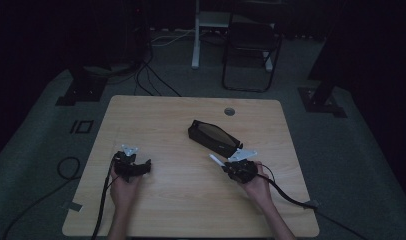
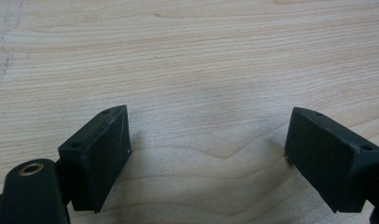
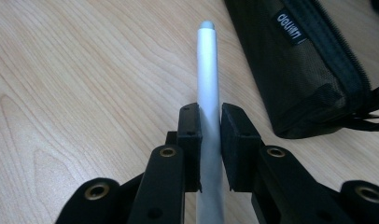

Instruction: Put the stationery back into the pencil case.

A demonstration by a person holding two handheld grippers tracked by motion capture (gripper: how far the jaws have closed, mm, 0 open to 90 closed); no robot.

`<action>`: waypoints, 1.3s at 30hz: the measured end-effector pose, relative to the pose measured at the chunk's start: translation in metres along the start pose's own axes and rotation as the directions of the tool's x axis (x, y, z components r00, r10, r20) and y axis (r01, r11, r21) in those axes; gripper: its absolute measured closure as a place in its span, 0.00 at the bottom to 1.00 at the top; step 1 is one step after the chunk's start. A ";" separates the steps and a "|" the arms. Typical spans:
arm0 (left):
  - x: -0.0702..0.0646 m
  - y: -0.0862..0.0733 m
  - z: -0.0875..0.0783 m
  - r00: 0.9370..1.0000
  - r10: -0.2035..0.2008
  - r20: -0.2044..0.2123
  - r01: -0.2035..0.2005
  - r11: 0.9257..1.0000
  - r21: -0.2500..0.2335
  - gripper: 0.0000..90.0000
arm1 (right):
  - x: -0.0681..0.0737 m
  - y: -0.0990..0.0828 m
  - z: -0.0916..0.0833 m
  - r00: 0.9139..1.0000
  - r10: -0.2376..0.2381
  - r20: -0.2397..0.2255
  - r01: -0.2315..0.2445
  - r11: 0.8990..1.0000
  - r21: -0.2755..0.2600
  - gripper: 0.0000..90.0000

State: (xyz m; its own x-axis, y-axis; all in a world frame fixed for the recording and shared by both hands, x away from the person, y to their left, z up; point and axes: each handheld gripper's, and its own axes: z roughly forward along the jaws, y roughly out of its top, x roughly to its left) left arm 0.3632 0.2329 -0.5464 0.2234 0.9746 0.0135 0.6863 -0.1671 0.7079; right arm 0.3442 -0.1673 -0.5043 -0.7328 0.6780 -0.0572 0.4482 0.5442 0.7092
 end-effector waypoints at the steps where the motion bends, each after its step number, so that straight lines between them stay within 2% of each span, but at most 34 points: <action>1: 0.000 0.000 0.000 1.000 0.000 0.000 0.000 1.000 0.000 0.16 | 0.000 0.000 -0.001 1.000 -0.001 0.001 0.001 1.000 -0.001 0.87; 18: 0.000 0.000 0.000 1.000 0.000 0.000 0.000 1.000 0.000 0.16 | 0.001 0.011 -0.008 0.999 -0.053 0.012 0.053 0.998 -0.018 0.87; 39: 0.000 0.000 0.000 1.000 0.000 0.000 0.000 1.000 0.000 0.16 | -0.006 0.018 -0.021 0.998 -0.066 0.024 0.067 0.997 -0.038 0.87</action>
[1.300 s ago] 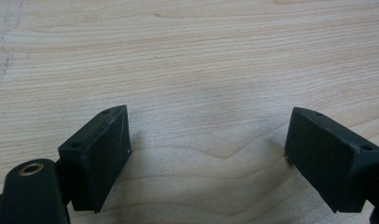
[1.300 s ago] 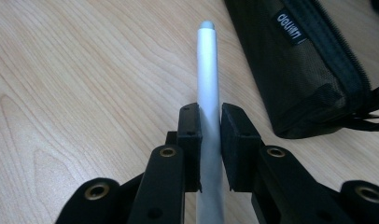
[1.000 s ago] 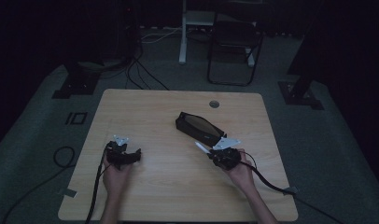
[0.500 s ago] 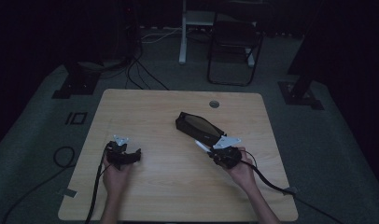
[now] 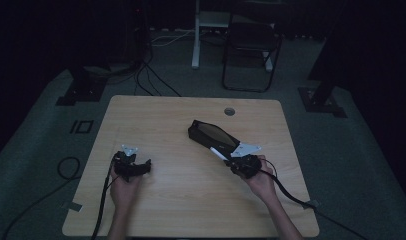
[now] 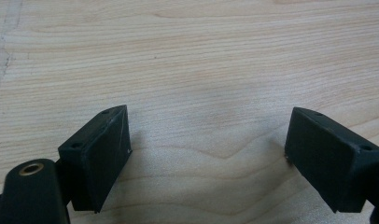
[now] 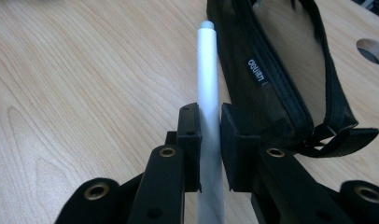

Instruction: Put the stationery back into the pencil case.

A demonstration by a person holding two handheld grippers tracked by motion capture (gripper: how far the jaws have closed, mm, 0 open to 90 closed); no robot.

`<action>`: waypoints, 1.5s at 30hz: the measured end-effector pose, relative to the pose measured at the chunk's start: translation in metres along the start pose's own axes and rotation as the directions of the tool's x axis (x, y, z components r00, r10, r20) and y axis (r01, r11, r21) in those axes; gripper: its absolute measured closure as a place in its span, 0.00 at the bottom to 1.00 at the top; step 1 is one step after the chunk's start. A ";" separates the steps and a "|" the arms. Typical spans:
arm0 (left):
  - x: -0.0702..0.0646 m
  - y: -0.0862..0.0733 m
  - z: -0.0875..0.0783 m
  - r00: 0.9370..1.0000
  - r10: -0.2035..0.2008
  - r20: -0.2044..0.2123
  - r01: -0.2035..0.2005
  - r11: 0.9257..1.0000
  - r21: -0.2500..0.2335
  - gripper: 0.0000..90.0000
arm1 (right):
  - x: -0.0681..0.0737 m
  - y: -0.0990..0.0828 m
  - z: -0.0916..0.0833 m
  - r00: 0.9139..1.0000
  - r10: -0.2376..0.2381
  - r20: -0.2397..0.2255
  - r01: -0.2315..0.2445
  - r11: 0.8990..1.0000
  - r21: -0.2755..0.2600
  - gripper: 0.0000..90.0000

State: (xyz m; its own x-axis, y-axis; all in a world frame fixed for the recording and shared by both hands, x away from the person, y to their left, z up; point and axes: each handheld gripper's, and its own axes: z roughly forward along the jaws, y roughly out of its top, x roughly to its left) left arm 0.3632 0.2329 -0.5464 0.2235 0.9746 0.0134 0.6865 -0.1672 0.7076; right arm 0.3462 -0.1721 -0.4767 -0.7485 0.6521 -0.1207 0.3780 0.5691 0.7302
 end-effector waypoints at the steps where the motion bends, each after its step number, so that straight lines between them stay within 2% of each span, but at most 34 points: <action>1: 0.000 0.000 0.000 1.000 0.000 0.000 0.000 1.000 0.000 0.16 | 0.000 0.001 -0.001 1.000 -0.008 -0.001 0.008 1.000 -0.002 0.87; 16: 0.000 0.000 0.000 1.000 0.000 0.000 0.000 1.000 0.000 0.16 | -0.003 0.009 -0.007 0.999 -0.034 0.007 0.034 0.999 -0.004 0.87; 33: 0.000 0.000 0.000 1.000 0.000 0.000 0.000 1.000 0.000 0.16 | -0.011 0.013 -0.016 1.000 -0.028 0.010 0.029 0.999 -0.021 0.87; 45: 0.000 0.000 0.000 1.000 0.000 0.000 0.000 1.000 0.000 0.16 | -0.014 0.022 -0.021 0.999 -0.049 0.020 0.050 0.998 -0.034 0.87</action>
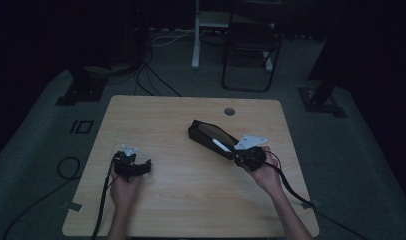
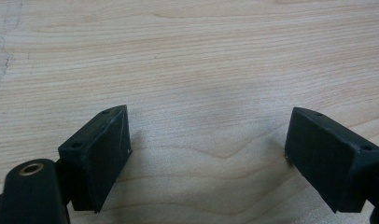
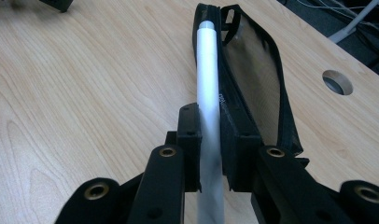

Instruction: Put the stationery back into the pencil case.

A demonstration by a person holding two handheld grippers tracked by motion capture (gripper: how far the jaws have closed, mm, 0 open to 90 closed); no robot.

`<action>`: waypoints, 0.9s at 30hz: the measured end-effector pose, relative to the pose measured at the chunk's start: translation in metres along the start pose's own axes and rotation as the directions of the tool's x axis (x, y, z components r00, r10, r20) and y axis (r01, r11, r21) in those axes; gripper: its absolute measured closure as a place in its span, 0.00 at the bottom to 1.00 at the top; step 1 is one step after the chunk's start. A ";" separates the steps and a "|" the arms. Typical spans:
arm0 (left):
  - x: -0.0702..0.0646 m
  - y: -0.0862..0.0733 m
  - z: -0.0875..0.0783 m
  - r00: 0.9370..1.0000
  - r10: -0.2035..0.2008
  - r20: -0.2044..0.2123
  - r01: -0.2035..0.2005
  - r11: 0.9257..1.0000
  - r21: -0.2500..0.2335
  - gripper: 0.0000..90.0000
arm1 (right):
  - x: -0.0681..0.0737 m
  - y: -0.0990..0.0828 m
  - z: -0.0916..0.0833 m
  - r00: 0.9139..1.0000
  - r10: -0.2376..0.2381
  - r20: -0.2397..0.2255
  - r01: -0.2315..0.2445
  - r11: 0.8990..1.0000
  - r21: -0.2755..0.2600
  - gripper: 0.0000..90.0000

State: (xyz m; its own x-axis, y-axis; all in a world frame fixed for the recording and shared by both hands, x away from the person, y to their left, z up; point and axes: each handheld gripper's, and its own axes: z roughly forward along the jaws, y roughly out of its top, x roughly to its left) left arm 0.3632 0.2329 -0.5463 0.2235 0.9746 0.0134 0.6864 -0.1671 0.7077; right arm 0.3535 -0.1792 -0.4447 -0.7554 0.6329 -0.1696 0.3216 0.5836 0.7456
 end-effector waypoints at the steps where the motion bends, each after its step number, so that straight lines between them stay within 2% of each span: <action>1: 0.000 0.000 0.000 1.000 0.000 0.000 0.000 1.000 0.000 0.16 | -0.001 0.000 0.000 1.000 -0.002 0.001 0.002 1.000 0.001 0.87; 27: 0.000 0.000 0.000 1.000 0.002 0.000 -0.002 1.000 0.001 0.16 | -0.012 0.011 -0.009 1.000 -0.012 0.023 0.012 1.000 -0.014 0.87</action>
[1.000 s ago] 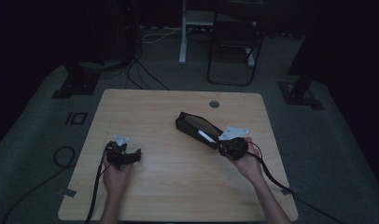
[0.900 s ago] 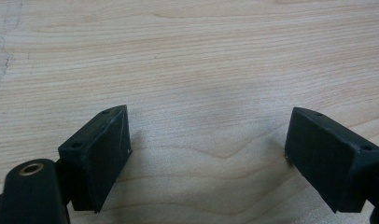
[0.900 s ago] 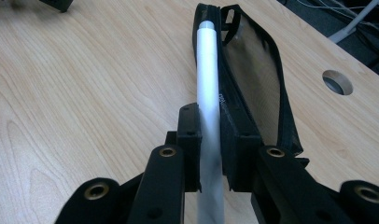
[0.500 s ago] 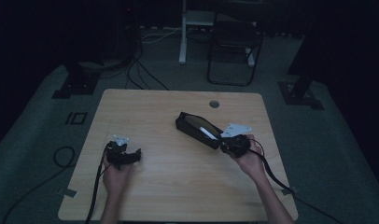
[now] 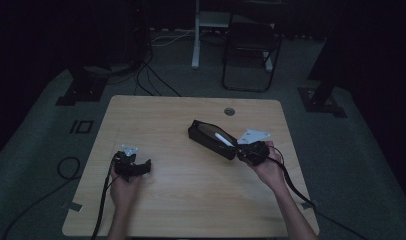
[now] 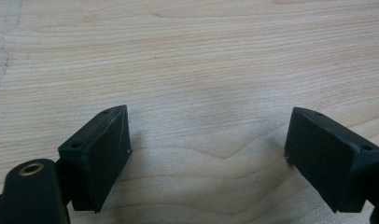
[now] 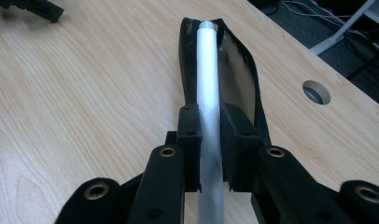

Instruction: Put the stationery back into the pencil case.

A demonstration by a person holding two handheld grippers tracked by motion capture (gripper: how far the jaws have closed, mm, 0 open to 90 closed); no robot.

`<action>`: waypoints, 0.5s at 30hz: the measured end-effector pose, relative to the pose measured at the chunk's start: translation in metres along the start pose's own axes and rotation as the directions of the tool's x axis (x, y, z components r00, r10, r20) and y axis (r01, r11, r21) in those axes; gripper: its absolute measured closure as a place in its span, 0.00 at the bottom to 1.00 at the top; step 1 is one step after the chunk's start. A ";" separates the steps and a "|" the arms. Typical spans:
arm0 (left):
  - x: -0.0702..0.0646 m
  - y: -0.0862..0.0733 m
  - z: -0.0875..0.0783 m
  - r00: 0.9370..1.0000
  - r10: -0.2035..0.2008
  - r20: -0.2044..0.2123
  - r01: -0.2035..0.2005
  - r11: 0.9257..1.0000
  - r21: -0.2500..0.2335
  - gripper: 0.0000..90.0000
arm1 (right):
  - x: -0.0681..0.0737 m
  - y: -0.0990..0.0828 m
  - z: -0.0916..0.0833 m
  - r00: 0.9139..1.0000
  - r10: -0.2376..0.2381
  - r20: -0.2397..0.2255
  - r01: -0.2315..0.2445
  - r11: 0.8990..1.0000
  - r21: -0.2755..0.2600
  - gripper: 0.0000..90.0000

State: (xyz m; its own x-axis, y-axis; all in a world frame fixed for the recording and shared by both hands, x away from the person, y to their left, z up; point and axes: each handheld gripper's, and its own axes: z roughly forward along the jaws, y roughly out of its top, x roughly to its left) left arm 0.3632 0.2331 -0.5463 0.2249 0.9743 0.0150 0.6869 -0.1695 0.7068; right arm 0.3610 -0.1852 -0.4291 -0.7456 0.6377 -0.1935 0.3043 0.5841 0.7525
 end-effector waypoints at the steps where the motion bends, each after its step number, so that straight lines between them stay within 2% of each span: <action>1: 0.000 0.000 0.000 1.000 0.000 0.000 0.000 1.000 0.000 0.16 | -0.001 0.000 0.000 1.000 0.000 0.000 0.000 1.000 0.001 0.87; 15: 0.000 0.000 0.000 1.000 0.002 0.001 -0.002 1.000 0.000 0.16 | -0.012 0.005 0.001 1.000 -0.012 0.017 0.012 1.000 -0.001 0.87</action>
State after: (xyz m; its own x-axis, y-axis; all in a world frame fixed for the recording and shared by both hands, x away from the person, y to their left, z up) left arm 0.3632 0.2332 -0.5463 0.2267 0.9738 0.0154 0.6866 -0.1710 0.7067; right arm 0.3716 -0.1894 -0.4234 -0.7387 0.6393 -0.2134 0.2948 0.5912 0.7507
